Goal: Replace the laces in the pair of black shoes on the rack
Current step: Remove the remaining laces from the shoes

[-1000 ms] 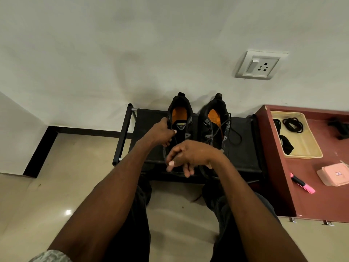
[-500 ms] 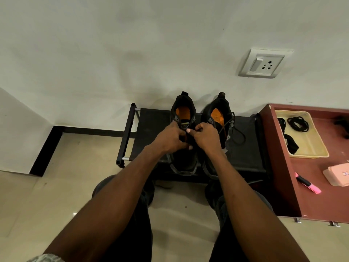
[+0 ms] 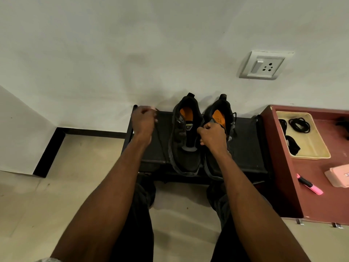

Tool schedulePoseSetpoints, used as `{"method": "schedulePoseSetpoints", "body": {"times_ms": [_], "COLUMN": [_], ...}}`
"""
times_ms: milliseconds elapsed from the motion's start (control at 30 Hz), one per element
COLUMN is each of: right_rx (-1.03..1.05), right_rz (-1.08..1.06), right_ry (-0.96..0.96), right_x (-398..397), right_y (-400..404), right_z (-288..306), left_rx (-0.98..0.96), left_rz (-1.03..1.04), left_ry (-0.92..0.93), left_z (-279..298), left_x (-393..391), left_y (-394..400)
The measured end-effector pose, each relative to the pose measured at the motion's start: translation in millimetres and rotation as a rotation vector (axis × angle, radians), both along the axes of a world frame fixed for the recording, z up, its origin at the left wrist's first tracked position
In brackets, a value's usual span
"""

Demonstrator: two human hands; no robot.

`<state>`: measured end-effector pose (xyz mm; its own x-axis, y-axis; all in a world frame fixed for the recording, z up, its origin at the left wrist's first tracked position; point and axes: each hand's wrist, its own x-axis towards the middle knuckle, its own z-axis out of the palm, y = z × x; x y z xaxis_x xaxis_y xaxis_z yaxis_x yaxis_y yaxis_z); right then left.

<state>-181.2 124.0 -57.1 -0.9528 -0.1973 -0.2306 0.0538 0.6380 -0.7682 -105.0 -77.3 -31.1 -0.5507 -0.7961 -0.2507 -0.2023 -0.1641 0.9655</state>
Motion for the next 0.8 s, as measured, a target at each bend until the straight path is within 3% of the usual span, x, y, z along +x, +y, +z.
{"method": "schedulePoseSetpoints", "body": {"times_ms": [100, 167, 267, 400, 500, 567, 633, 733, 800], "right_rx": [-0.011, -0.010, 0.001, 0.003, 0.008, 0.017, 0.019, 0.013, 0.012], "right_rz": [-0.008, 0.004, 0.014, 0.027, 0.030, 0.040, 0.050, 0.050, 0.049], "right_ry": [-0.016, -0.015, -0.021, -0.042, -0.042, -0.035, -0.028, -0.019, -0.023], "right_x": [1, 4, 3, 2, 2, 2, 2, 3, 1], "right_y": [0, -1, -3, -5, -4, -4, -5, -6, -6], "right_z": [1, 2, 2, 1, 0, -1, -2, -3, -4], "left_rx": [0.079, 0.080, -0.019, -0.429, -0.751, -0.863, -0.882, -0.686, -0.516], "left_rz": [0.543, 0.637, 0.326, -0.626, -1.069, -1.142, -1.140, -1.051, -0.871], "left_ry": [0.180, 0.115, 0.029, -0.188, -0.475, -0.594, -0.597, -0.491, -0.389], "left_z": [-6, -16, -7, 1, -11, -17, -18, -15, -7], "left_x": [7, 11, 11, 10, 6, 3, 2, 0, 1], "left_y": [-36, -50, -28, 24, 51, 59, 58, 48, 37]}}
